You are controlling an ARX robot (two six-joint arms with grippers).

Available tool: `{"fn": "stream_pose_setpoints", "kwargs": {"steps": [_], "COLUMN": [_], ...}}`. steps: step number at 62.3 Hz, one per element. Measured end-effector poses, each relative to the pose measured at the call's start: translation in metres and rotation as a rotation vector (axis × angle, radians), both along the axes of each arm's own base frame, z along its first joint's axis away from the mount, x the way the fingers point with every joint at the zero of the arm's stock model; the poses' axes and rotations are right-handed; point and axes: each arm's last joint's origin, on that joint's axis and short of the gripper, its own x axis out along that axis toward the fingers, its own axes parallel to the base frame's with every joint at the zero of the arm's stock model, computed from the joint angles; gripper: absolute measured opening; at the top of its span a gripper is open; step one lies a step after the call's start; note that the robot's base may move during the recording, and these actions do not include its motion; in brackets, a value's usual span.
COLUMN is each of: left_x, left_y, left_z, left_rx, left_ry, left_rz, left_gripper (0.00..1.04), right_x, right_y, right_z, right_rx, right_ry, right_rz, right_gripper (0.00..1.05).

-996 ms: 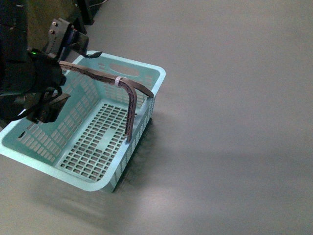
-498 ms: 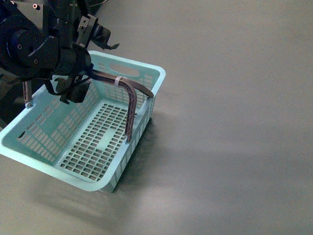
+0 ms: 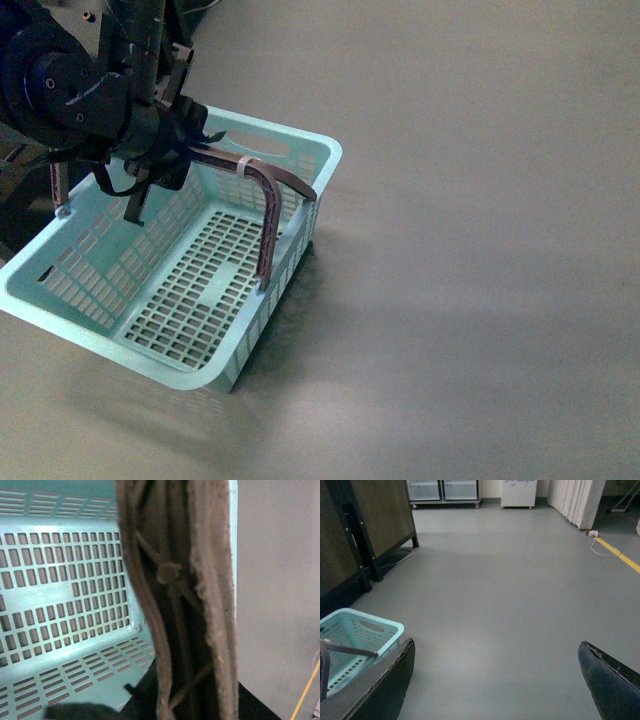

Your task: Pick lemon and mango into basket

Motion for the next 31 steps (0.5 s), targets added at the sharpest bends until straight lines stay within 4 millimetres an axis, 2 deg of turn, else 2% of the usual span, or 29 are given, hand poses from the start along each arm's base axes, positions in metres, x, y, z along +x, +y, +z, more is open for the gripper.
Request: {"fn": "stream_pose_setpoints", "kwargs": {"steps": [2, 10, 17, 23, 26, 31], "left_x": [-0.001, -0.016, -0.034, -0.054, -0.071, -0.086], "left_y": [0.000, 0.003, 0.007, 0.012, 0.017, 0.022], "left_z": [0.002, 0.004, 0.014, 0.034, 0.057, 0.078], "left_rx": [-0.012, -0.017, -0.038, -0.066, -0.088, -0.102], "left_ry": [-0.003, 0.008, -0.006, -0.047, -0.090, -0.131], "left_rz": [0.010, 0.011, 0.013, 0.028, 0.032, 0.040], "left_gripper": [0.06, 0.06, 0.06, 0.05, 0.05, 0.05], "right_x": [0.000, 0.000, 0.000, 0.000, 0.000, 0.000], "right_y": [0.000, 0.000, 0.000, 0.000, 0.000, 0.000], "right_z": [0.000, 0.000, 0.000, 0.000, 0.000, 0.000], "right_rx": [0.000, 0.000, 0.000, 0.000, 0.000, 0.000], "right_ry": [0.000, 0.000, 0.000, 0.000, 0.000, 0.000], "right_rz": [0.000, 0.000, 0.000, 0.000, 0.000, 0.000], "right_gripper": [0.96, 0.96, 0.96, 0.96, 0.96, 0.96]}}
